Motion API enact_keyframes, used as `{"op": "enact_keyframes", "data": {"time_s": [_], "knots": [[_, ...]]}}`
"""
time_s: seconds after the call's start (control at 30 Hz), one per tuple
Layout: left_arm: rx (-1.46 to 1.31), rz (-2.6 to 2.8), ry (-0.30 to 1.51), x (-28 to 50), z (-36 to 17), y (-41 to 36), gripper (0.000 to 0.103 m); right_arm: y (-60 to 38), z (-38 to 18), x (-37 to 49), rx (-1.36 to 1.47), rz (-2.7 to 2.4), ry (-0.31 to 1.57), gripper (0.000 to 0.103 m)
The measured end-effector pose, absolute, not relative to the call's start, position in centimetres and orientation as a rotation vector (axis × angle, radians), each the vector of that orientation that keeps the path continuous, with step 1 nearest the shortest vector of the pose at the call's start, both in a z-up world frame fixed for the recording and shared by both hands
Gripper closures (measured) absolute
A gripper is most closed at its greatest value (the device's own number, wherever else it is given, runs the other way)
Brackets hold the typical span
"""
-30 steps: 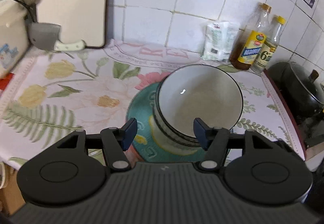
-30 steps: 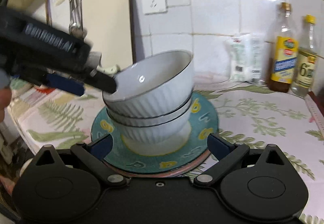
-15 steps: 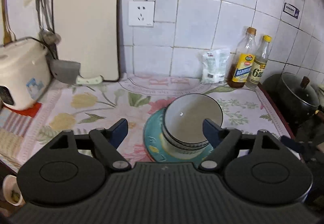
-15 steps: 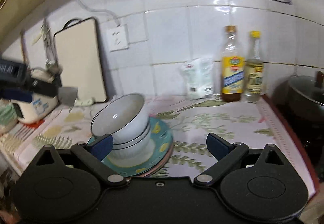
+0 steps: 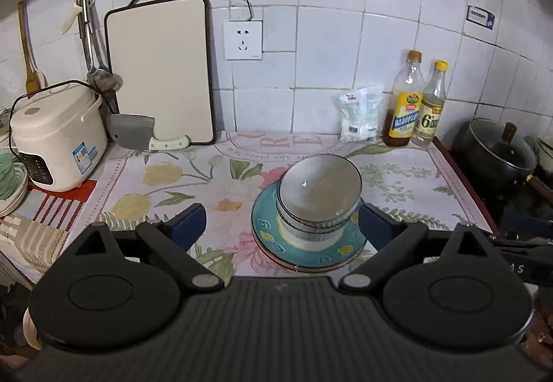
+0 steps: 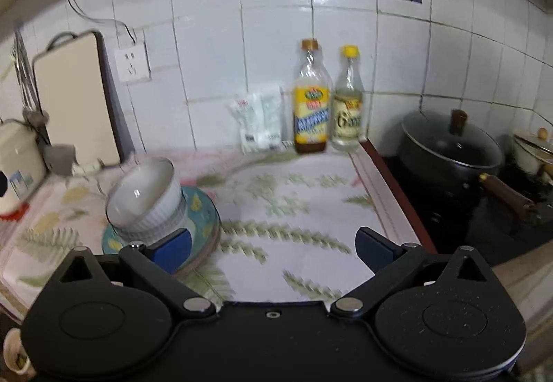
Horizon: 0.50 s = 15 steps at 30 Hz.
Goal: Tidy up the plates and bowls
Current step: 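Open both grippers and pull back from the bowl stack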
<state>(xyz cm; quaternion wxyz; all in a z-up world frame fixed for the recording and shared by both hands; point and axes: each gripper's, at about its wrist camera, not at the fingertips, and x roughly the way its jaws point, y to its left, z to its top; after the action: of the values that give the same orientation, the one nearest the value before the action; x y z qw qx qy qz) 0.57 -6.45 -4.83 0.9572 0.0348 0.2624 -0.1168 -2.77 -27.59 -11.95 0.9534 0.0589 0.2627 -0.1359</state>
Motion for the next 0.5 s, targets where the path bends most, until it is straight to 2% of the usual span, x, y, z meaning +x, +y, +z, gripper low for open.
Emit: {"op": "enact_keyframes", "data": {"time_s": [0.37,0.5], "knots": [[0.146,-0.199,0.504,-1.3,-6.9,-7.4,0.007,-26.6,-10.9,-5.8,0.121,-0.278,0.467,0.001],[0.145,-0.208,0.554,-1.3,-7.9,-7.2,0.007,-25.6,-10.9,-6.0,0.091,-0.278,0.478,0.001]]}}
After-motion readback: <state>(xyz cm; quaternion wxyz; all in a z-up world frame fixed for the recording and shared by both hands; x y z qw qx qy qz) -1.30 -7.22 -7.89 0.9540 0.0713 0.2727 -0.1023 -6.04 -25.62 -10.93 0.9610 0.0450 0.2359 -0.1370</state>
